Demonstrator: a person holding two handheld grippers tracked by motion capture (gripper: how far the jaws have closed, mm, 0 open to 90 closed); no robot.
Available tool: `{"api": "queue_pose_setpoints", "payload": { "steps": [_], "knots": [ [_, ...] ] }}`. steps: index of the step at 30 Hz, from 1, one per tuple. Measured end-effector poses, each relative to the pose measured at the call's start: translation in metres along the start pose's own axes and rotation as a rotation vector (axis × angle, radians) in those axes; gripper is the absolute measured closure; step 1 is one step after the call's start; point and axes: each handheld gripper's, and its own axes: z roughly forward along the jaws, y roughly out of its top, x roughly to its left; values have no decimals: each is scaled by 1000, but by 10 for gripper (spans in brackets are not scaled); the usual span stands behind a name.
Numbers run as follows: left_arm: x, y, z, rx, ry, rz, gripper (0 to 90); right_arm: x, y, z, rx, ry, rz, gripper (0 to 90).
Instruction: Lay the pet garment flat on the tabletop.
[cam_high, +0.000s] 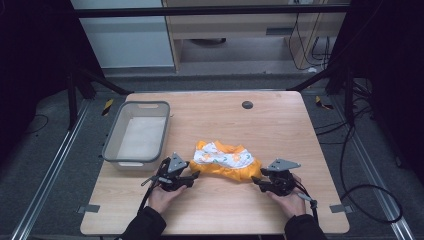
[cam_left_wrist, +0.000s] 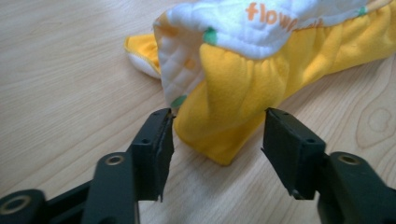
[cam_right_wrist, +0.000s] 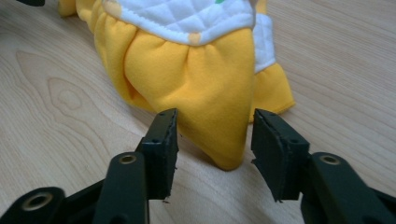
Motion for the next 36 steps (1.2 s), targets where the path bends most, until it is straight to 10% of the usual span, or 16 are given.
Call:
{"api": "queue_pose_setpoints", "payload": {
  "steps": [6,10,25,36],
  "knots": [
    [0,0,4,21,18,1,705,0,4,0,18,9,-2,851],
    [3,1,-2,26,16,-23,842,3,8,-5,7,15,-16,870],
    [1,18,-71,-15,-104,-67,864,14,19,-57,-105,131,3,871],
    [-22,-28,-77,156,-170,-122,815,35,-10,-63,24,228,36,863]
  ]
}}
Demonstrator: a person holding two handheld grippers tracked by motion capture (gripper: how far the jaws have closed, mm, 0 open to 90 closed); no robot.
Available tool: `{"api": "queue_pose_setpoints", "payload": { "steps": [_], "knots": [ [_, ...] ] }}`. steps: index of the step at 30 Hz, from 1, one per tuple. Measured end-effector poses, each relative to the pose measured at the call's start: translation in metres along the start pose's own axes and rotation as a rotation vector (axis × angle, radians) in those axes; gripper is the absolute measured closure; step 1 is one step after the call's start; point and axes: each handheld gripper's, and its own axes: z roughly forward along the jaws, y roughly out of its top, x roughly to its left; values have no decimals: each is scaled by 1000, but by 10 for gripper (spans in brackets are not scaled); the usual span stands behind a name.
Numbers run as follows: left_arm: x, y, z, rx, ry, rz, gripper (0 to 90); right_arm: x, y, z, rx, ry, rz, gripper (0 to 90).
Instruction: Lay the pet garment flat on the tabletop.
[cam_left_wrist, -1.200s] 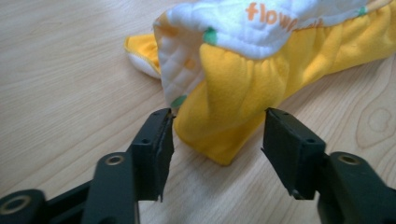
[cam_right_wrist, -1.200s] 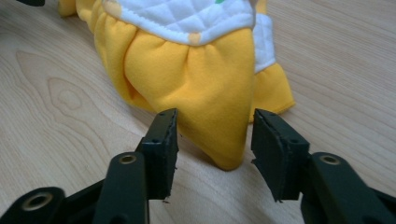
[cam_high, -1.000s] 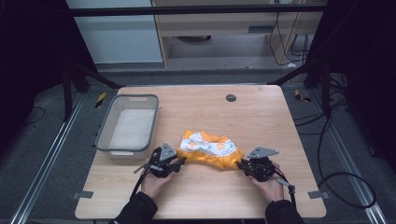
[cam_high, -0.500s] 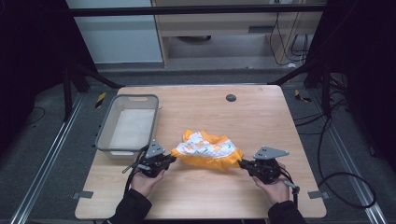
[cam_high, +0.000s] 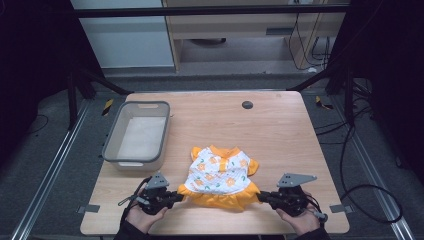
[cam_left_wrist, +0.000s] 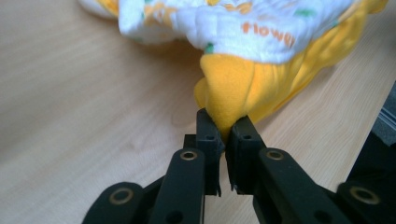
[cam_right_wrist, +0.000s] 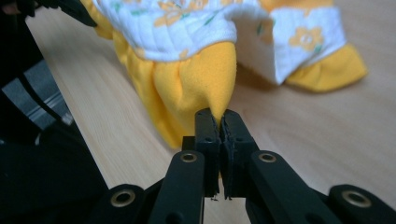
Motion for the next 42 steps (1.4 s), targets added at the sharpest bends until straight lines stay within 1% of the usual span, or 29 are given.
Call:
{"api": "queue_pose_setpoints", "payload": {
  "steps": [1,2,3,4,6,7,8,9,10,12,15,16,17,20,22,23,25,27,29,31,33,34,35,38,39,40,41,42],
  "knots": [
    [-1,-1,4,-1,9,2,796,0,-3,4,14,-6,2,859],
    [-1,-2,6,-4,16,7,772,0,-6,8,30,-24,-1,853],
    [-1,-2,9,-6,24,14,750,-1,-6,11,41,-36,-10,839],
    [-1,-2,11,-9,31,18,725,-1,-7,14,51,-61,-25,829],
    [-2,-3,12,-34,45,41,635,-1,-8,20,74,-79,-42,798],
    [-2,-3,11,-53,54,55,596,0,-8,22,71,-89,-55,772],
    [-2,-3,9,-72,55,53,558,1,-8,23,73,-102,-68,755],
    [-2,-3,8,-87,56,54,520,1,-8,23,68,-104,-72,726],
    [-1,-3,4,-112,56,56,484,2,-8,22,58,-107,-74,689],
    [-1,-1,-2,-158,54,58,414,2,-7,18,18,-116,-83,635],
    [-1,3,-13,-226,56,44,387,1,-4,9,-61,-133,-86,581],
    [-1,4,-15,-240,55,41,384,-1,-2,6,-92,-139,-78,567],
    [-1,6,-18,-254,55,37,378,-1,-1,4,-105,-144,-75,561],
    [1,11,-23,-281,64,37,372,-5,4,-1,-152,-167,-68,529],
    [4,18,-25,-290,76,38,375,-10,8,-2,-177,-181,-61,508],
    [6,23,-25,-294,83,40,377,-11,10,-2,-182,-184,-57,496],
    [12,33,-24,-302,98,47,383,-16,16,0,-196,-206,-58,463],
    [19,45,-20,-312,113,47,395,-23,21,3,-201,-222,-48,452],
    [27,58,-12,-311,122,49,404,-30,28,8,-211,-242,-39,436],
    [35,71,-2,-300,143,50,407,-38,34,14,-211,-261,-36,437],
    [44,83,11,-281,157,57,413,-46,40,22,-202,-275,-31,444],
    [49,89,19,-263,174,62,414,-50,43,27,-198,-277,-27,449],
    [53,92,24,-256,175,57,416,-55,45,33,-189,-281,-18,454],
    [65,100,47,-201,187,47,423,-66,49,49,-167,-284,9,469],
    [67,101,53,-192,185,37,425,-69,49,54,-154,-286,13,472],
    [71,101,60,-172,188,39,428,-70,49,58,-145,-284,18,474],
    [73,101,67,-163,189,32,428,-72,49,63,-134,-280,18,476],
    [77,100,74,-155,177,13,435,-72,48,67,-121,-281,20,479]
  ]
}}
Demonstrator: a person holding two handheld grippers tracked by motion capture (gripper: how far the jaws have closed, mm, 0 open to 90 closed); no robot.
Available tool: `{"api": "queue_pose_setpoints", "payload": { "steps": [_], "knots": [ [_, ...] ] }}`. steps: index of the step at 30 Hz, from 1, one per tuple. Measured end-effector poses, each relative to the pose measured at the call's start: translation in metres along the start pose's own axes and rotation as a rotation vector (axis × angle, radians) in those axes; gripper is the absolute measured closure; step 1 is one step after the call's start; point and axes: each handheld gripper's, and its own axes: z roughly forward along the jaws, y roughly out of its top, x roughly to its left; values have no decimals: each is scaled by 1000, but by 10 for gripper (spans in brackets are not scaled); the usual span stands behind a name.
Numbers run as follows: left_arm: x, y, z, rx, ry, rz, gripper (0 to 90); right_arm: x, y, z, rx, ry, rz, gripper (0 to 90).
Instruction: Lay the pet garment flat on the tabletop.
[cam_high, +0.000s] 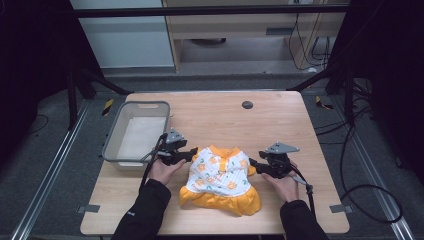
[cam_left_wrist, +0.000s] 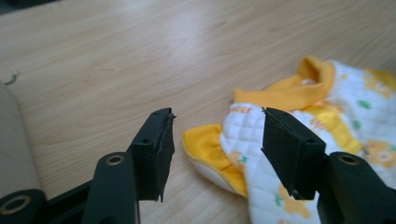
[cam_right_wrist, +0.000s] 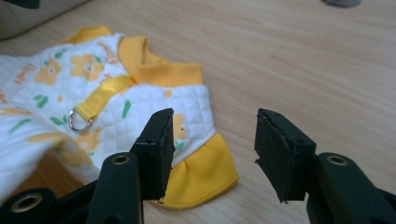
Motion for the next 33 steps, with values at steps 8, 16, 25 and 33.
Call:
{"api": "queue_pose_setpoints", "payload": {
  "steps": [8,16,25,33],
  "knots": [
    [-3,-12,27,111,-20,12,472,1,-9,14,85,-1,-31,534],
    [-6,-22,32,85,-28,33,592,3,-10,19,126,6,-38,664],
    [-12,-19,28,114,-32,0,804,12,-7,19,146,30,-55,854],
    [-18,3,-12,-13,-24,38,841,14,18,-11,4,46,-82,858]
  ]
}}
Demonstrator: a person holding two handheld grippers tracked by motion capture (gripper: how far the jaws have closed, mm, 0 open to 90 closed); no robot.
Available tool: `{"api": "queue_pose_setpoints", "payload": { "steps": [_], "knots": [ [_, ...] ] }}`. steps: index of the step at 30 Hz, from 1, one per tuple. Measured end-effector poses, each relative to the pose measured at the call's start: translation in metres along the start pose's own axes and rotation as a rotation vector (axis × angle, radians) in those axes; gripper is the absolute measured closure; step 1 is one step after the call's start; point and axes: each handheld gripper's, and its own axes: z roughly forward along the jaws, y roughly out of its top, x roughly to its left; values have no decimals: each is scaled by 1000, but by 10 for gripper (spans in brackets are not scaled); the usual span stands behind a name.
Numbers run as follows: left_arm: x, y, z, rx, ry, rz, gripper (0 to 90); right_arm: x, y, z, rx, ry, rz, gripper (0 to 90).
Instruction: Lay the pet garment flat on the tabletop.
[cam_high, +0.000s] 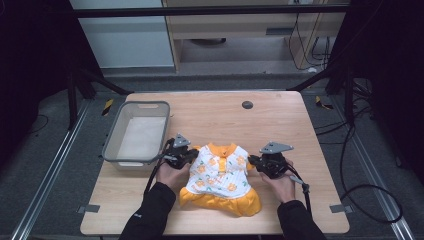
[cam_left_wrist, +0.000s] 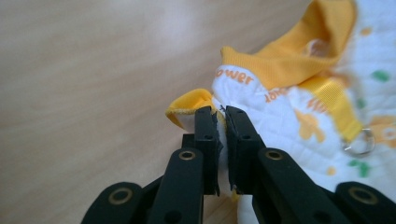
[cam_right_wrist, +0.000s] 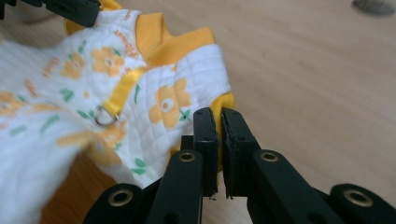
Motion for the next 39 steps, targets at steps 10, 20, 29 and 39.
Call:
{"api": "queue_pose_setpoints", "payload": {
  "steps": [10,20,29,39],
  "knots": [
    [12,59,-17,-198,151,45,790,-20,52,5,-166,-166,12,823],
    [22,47,-27,-219,157,-73,488,-24,53,10,-125,-217,6,607],
    [0,18,-64,-165,69,-2,454,-9,34,-29,-89,-129,-1,525],
    [-14,-34,-79,-88,12,-9,454,10,-2,-57,-83,-58,0,525]
  ]
}}
